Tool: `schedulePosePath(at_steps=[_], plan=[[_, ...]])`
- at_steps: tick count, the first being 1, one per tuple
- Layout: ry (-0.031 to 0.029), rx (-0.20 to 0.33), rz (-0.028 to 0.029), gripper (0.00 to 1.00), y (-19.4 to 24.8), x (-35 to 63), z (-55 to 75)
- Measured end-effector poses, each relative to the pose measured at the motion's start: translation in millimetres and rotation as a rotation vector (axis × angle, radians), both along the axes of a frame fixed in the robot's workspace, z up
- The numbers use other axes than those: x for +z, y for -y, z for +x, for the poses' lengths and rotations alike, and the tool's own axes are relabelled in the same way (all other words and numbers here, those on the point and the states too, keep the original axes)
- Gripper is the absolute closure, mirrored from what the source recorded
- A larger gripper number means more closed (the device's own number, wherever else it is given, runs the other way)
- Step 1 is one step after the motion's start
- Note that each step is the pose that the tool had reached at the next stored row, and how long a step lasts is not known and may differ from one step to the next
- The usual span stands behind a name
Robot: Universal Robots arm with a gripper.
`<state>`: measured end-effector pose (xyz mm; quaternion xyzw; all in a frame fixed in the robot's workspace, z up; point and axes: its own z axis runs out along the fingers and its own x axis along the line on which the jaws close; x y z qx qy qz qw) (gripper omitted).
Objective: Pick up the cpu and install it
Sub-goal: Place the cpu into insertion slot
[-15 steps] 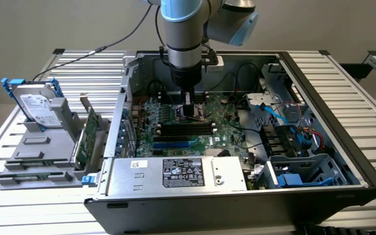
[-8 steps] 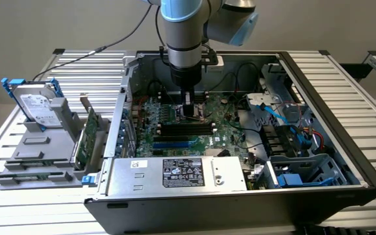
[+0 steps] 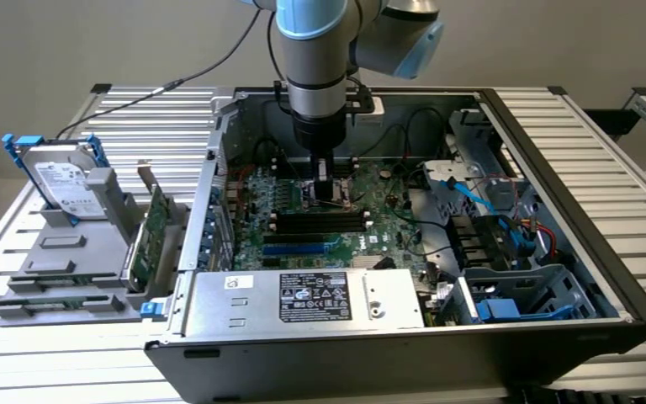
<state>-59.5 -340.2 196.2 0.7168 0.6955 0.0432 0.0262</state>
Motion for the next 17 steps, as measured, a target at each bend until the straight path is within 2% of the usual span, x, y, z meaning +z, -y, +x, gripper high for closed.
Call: schedulePosePath(at_steps=[17], plan=[[0.0001,0.0,0.0002,0.44,-0.3,0.0,0.5]])
